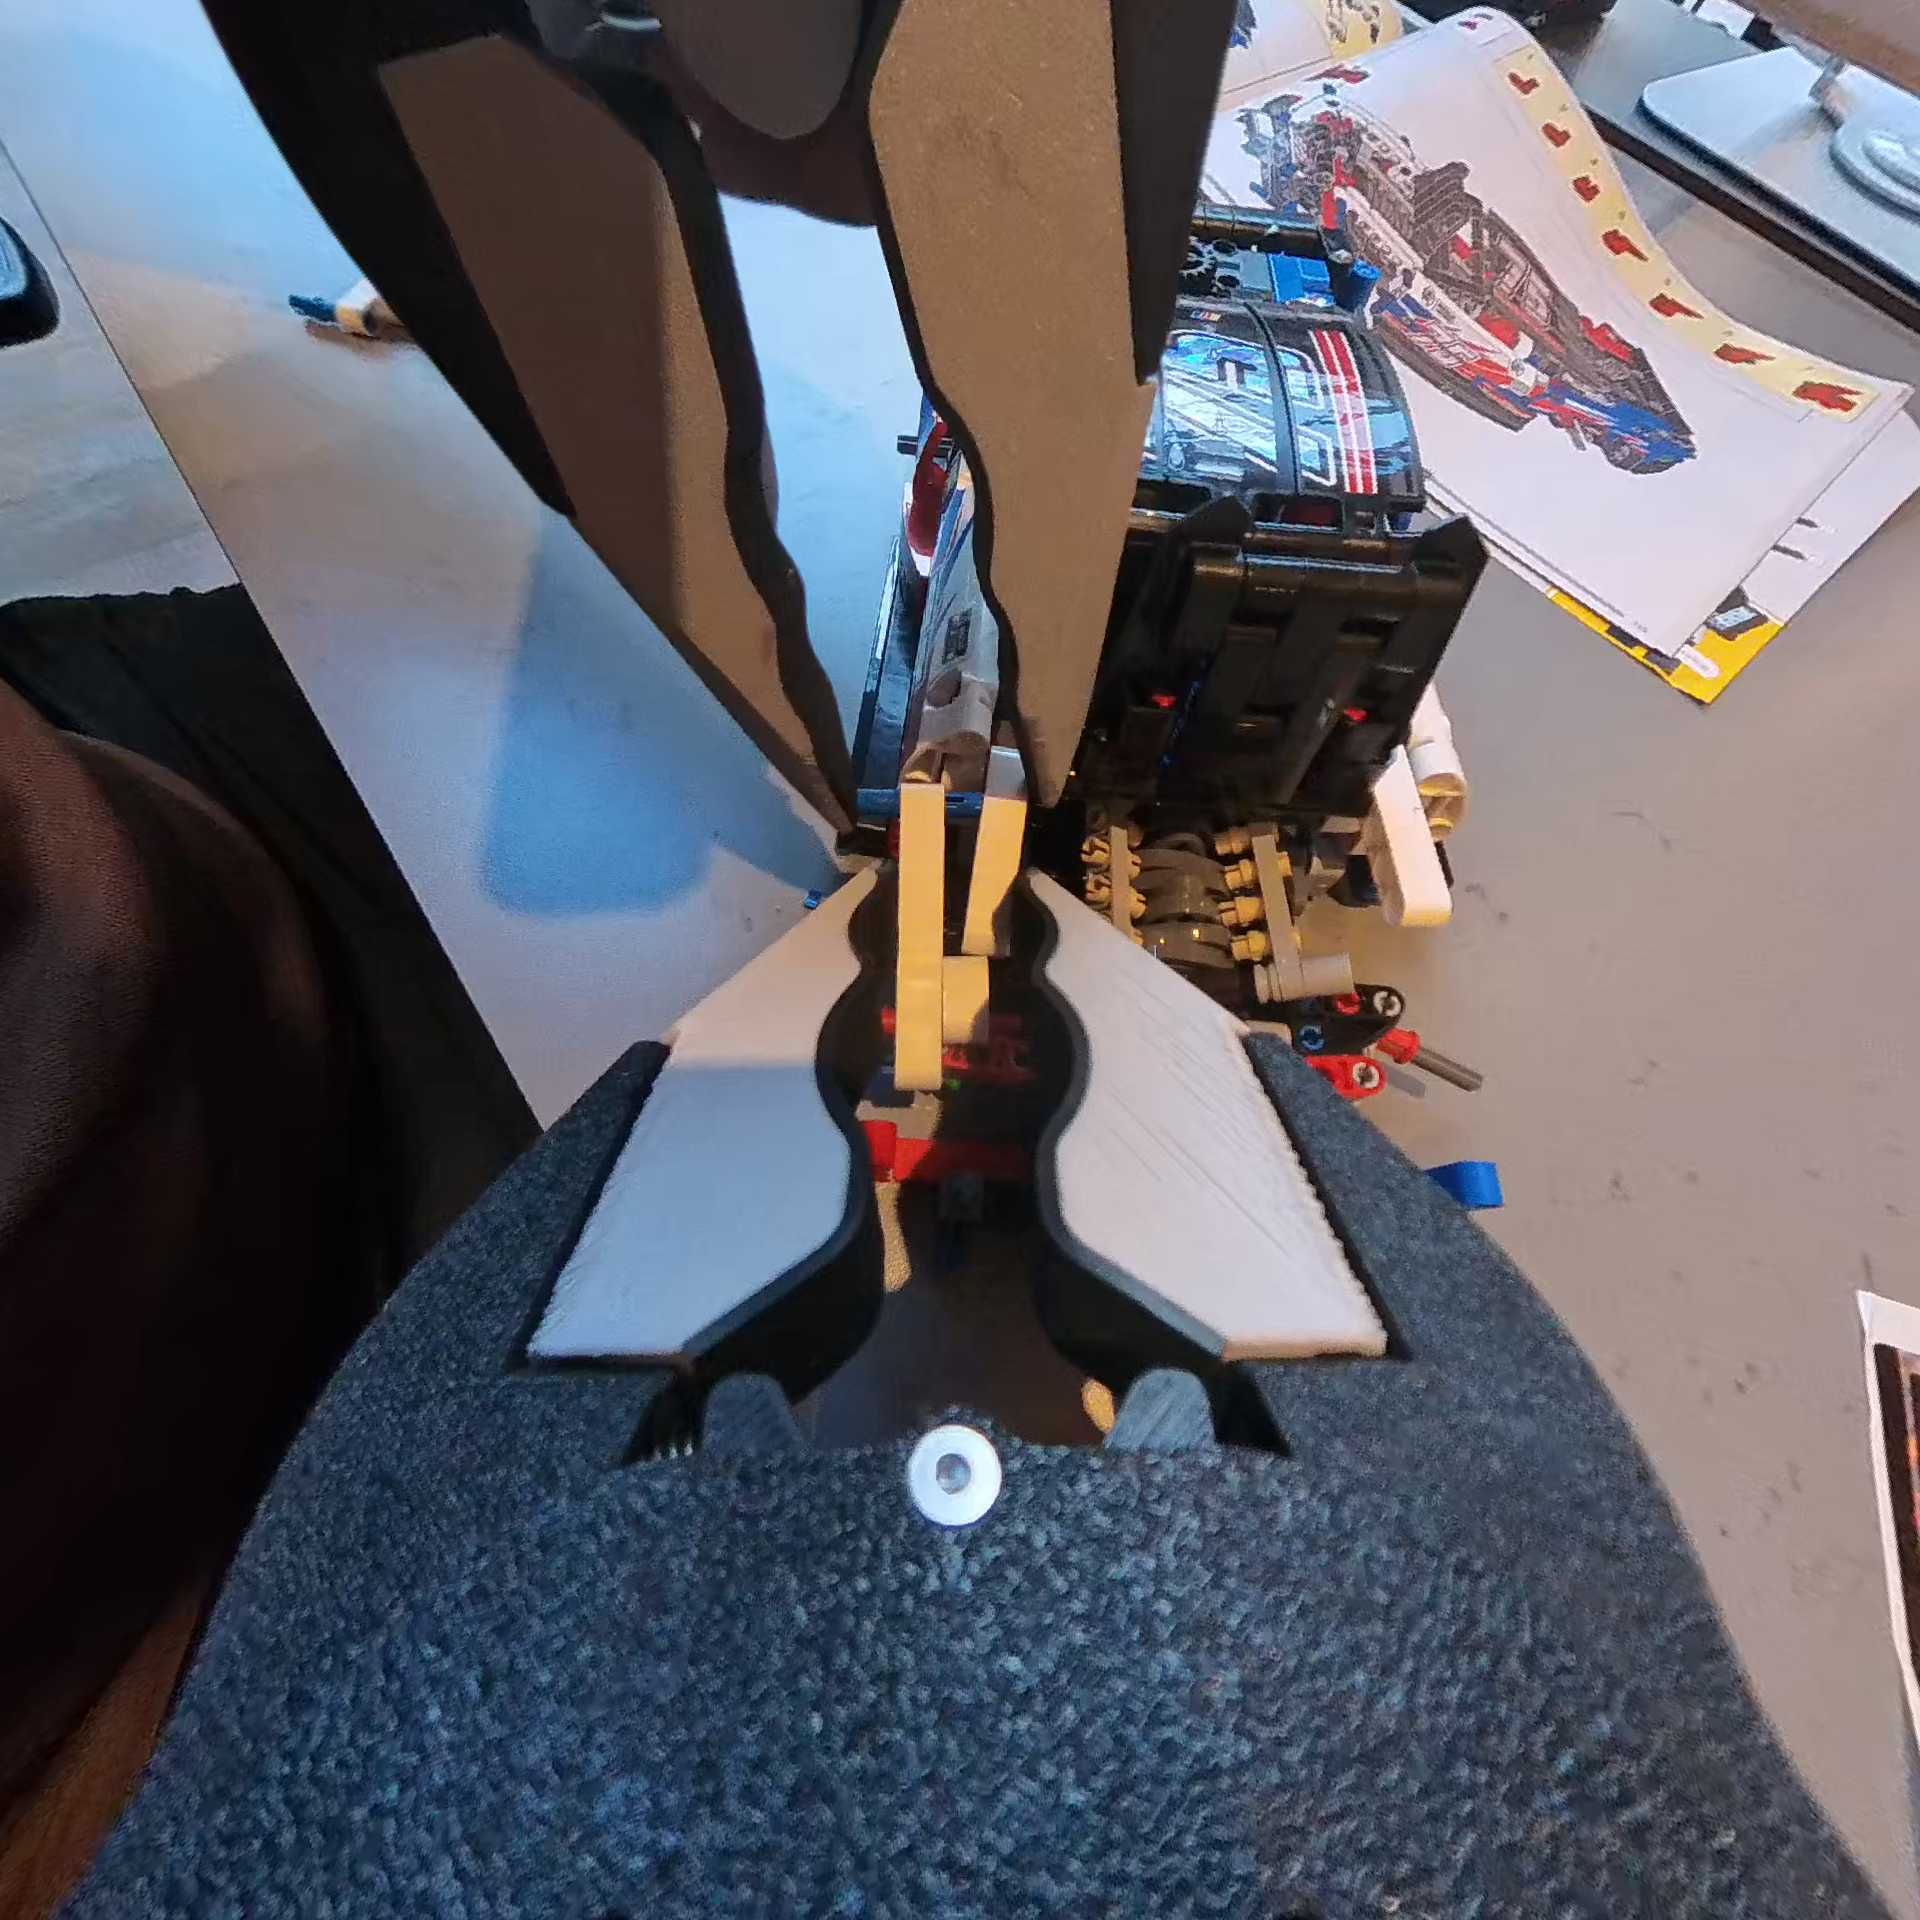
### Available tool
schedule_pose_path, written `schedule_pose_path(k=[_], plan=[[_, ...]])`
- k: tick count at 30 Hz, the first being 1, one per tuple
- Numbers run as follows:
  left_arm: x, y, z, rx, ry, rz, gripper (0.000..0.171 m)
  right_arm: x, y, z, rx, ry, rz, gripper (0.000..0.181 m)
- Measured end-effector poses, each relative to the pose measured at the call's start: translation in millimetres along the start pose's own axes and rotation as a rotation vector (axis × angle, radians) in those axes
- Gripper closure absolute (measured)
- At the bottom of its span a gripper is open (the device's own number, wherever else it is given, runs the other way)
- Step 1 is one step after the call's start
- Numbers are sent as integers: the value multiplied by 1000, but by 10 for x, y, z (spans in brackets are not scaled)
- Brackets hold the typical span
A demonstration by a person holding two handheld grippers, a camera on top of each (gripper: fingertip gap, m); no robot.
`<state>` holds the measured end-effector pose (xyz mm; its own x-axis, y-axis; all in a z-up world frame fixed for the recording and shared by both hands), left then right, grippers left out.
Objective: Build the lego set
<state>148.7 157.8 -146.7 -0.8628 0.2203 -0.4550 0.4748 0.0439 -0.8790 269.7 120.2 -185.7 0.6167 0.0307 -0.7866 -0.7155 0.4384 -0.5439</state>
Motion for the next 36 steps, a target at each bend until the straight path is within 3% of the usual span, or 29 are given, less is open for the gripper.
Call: schedule_pose_path(k=[20, 21, 24, 32, 36], plan=[[-9, 0, -9, -13, 45, -48, 144, -35, 38, -47, 57, 24, -20, 160], [-9, 0, -16, -36, 47, -42, 153, -38, 41, -53, 73, 26, -27, 164], [4, 2, -37, -18, 49, -28, 152, -53, 44, -64, 109, 14, -46, 165], [10, 7, -6, -56, 44, -15, 150, -16, 38, -18, 70, 68, -13, 164], [31, 2, 44, -59, -13, 16, 140, 1, -15, -12, 49, 86, 12, 150]])
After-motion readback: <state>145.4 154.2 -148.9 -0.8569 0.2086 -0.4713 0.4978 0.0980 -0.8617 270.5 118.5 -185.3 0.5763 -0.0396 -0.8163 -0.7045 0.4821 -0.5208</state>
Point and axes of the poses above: each gripper's, where its closed fingertips meet, y out along the fingers, x out of its underside, z = x × y across the jaws, the point moved 10 cm from there along -y, back along the fingers, and after that the axes turned 15 degrees about -y, right-handed, at the moved point
